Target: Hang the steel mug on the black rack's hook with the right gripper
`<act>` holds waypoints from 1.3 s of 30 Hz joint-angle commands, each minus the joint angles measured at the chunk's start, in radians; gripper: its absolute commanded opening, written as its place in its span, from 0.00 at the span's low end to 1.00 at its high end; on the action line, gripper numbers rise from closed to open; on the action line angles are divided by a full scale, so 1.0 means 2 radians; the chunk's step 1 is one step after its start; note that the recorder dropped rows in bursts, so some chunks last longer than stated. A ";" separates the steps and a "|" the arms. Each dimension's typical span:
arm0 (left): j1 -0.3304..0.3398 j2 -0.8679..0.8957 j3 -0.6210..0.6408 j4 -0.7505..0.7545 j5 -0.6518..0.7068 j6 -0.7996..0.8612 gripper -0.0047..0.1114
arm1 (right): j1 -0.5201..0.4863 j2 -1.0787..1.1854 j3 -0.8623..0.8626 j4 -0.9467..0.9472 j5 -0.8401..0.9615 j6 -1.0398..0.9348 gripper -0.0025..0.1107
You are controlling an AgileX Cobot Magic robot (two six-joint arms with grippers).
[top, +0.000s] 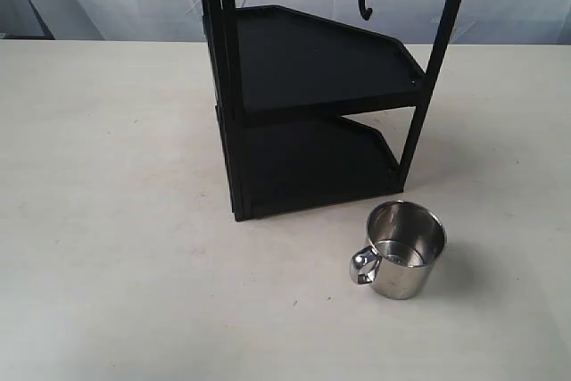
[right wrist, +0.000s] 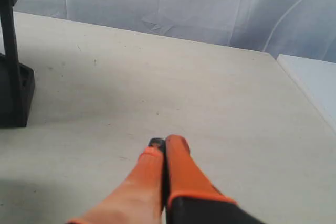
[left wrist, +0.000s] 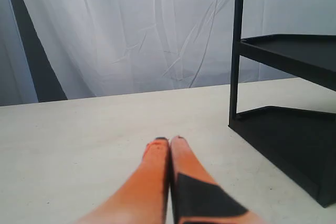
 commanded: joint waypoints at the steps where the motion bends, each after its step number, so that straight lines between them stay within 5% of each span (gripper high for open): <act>1: -0.002 -0.002 0.000 -0.001 -0.003 -0.001 0.05 | -0.002 -0.002 0.001 -0.003 -0.028 0.000 0.01; 9: -0.002 -0.002 0.000 -0.001 -0.003 -0.001 0.05 | -0.002 -0.002 0.001 0.401 -0.260 0.160 0.01; 16: -0.002 -0.002 0.000 -0.001 -0.003 -0.001 0.05 | -0.002 -0.002 0.001 0.451 -0.343 0.168 0.01; 20: -0.002 -0.002 0.000 -0.001 -0.003 -0.001 0.05 | -0.001 -0.002 -0.005 0.428 -0.226 0.302 0.01; 23: -0.002 -0.002 0.000 -0.001 -0.003 -0.001 0.05 | -0.001 -0.002 -0.056 0.286 -0.101 0.304 0.01; 28: -0.002 -0.002 0.000 -0.001 -0.003 -0.001 0.05 | -0.001 0.066 -0.175 0.182 0.017 0.136 0.01; 33: -0.002 -0.002 0.000 -0.001 -0.003 -0.001 0.05 | -0.001 0.267 -0.280 0.184 0.163 -0.016 0.01; 39: -0.002 -0.002 0.000 -0.001 -0.003 -0.001 0.05 | 0.011 0.499 -0.378 0.239 0.332 -0.063 0.01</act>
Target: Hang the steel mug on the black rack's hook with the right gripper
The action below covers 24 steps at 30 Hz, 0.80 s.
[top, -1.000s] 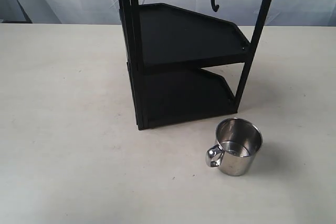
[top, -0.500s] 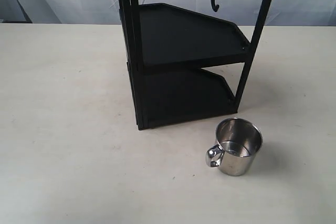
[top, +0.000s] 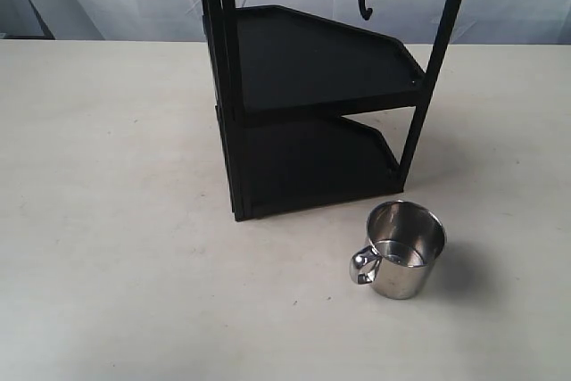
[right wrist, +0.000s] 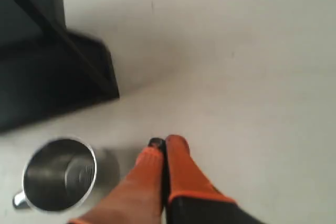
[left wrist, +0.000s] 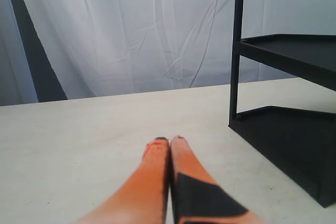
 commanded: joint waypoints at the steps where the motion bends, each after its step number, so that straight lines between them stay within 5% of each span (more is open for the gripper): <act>1: -0.002 -0.002 0.000 -0.001 -0.003 -0.001 0.05 | 0.018 0.151 -0.054 0.048 0.110 -0.062 0.01; 10: -0.002 -0.002 0.000 -0.001 -0.003 -0.001 0.05 | 0.082 0.263 -0.054 0.079 0.042 -0.104 0.02; 18: -0.002 -0.002 0.000 -0.001 -0.003 -0.001 0.05 | 0.113 0.271 -0.054 0.100 0.014 -0.107 0.38; 24: -0.002 -0.002 0.000 -0.001 -0.003 -0.001 0.05 | 0.124 0.313 -0.054 0.093 -0.015 -0.107 0.39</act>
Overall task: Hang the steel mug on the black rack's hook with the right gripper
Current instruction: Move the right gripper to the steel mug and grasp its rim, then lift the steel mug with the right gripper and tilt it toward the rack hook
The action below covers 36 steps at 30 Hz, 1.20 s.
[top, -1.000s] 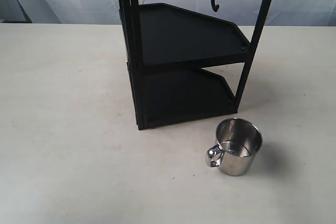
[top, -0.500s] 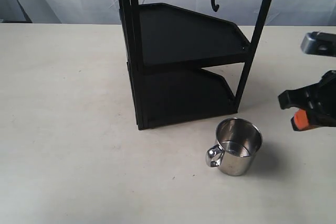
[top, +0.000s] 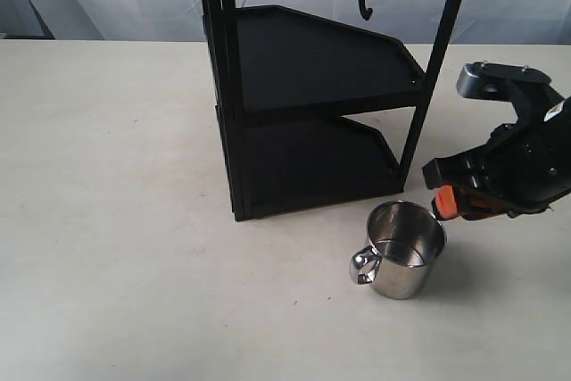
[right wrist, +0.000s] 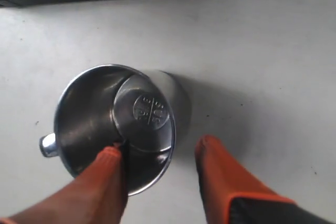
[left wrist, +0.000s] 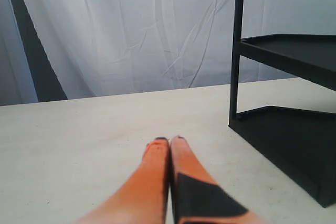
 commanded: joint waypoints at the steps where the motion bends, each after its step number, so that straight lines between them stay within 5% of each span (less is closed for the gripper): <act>1: -0.002 -0.002 0.000 -0.001 -0.003 -0.001 0.05 | 0.003 0.032 -0.003 -0.007 -0.030 -0.004 0.39; 11: -0.002 -0.002 0.000 -0.001 -0.003 -0.001 0.05 | 0.003 0.119 -0.003 0.012 -0.047 -0.004 0.38; 15: -0.002 -0.002 0.000 -0.001 -0.003 -0.001 0.05 | 0.003 0.137 -0.003 0.031 -0.033 -0.005 0.03; 21: -0.002 -0.002 0.000 -0.001 -0.003 -0.001 0.05 | 0.002 0.118 -0.003 0.044 0.045 -0.018 0.01; 27: -0.002 -0.002 0.000 -0.001 -0.003 -0.001 0.05 | -0.007 0.054 -0.003 0.196 0.144 -0.146 0.01; 36: -0.002 -0.002 0.000 -0.001 -0.003 -0.001 0.05 | -0.115 0.045 -0.003 0.438 0.230 -0.201 0.01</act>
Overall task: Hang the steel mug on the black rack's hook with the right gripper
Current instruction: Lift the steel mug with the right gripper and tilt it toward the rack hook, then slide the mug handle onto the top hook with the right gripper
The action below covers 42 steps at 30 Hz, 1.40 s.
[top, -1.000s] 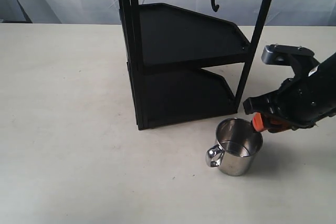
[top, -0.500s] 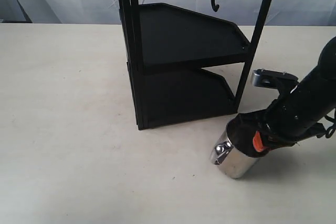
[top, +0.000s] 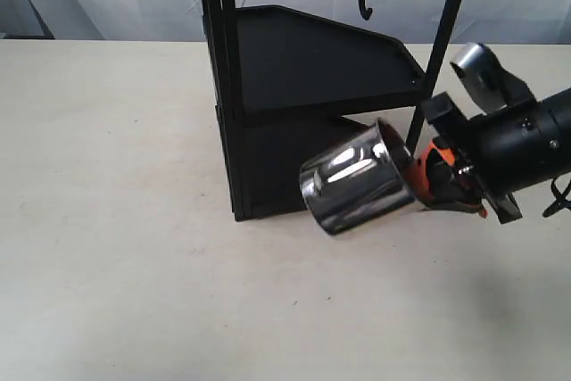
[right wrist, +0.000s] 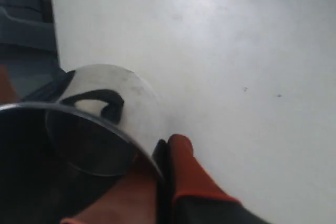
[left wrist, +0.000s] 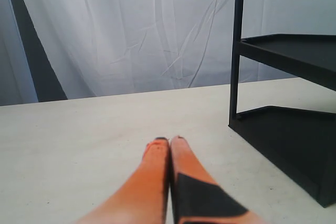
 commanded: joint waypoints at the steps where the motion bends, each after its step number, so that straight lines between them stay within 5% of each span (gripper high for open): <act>1: -0.002 -0.002 0.000 -0.001 -0.003 -0.001 0.05 | -0.038 -0.002 -0.003 0.108 0.013 -0.024 0.01; 18: -0.002 -0.002 0.000 -0.001 -0.003 -0.001 0.05 | -0.058 0.066 -0.003 0.264 -0.007 0.000 0.01; 42: -0.002 -0.002 0.000 -0.001 -0.003 -0.001 0.05 | -0.058 0.102 -0.003 0.265 -0.041 -0.006 0.01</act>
